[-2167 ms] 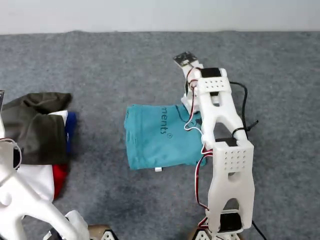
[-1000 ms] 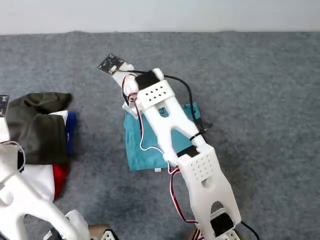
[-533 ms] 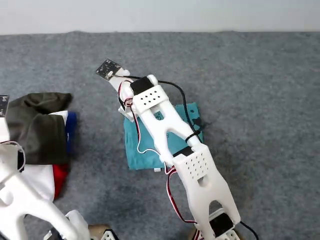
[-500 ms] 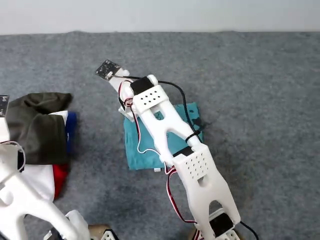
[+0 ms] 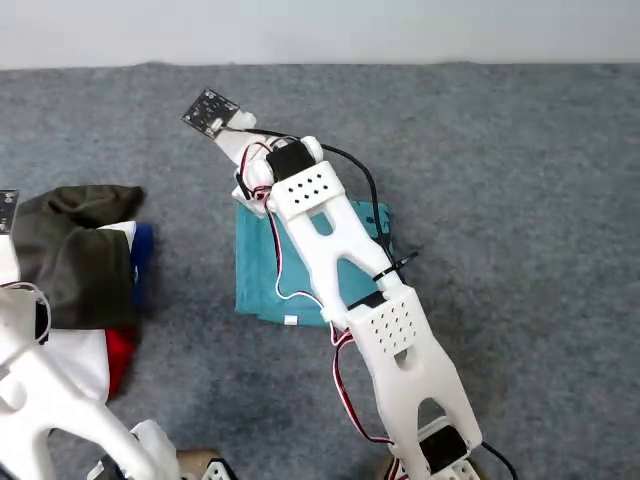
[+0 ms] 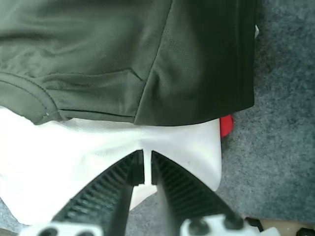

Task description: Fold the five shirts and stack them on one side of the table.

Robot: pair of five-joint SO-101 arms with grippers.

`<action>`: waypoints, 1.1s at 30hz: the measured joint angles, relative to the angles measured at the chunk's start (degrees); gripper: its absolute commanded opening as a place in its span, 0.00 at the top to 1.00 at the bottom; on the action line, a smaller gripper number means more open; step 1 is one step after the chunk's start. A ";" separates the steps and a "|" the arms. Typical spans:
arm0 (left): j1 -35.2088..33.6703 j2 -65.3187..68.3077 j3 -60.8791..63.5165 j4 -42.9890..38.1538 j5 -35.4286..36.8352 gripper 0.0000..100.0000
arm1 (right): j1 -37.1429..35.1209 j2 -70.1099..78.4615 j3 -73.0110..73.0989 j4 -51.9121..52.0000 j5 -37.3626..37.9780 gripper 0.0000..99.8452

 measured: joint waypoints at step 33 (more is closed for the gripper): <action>0.00 0.00 0.00 -1.32 0.00 0.96 | 14.68 -28.13 30.68 24.26 -5.63 0.99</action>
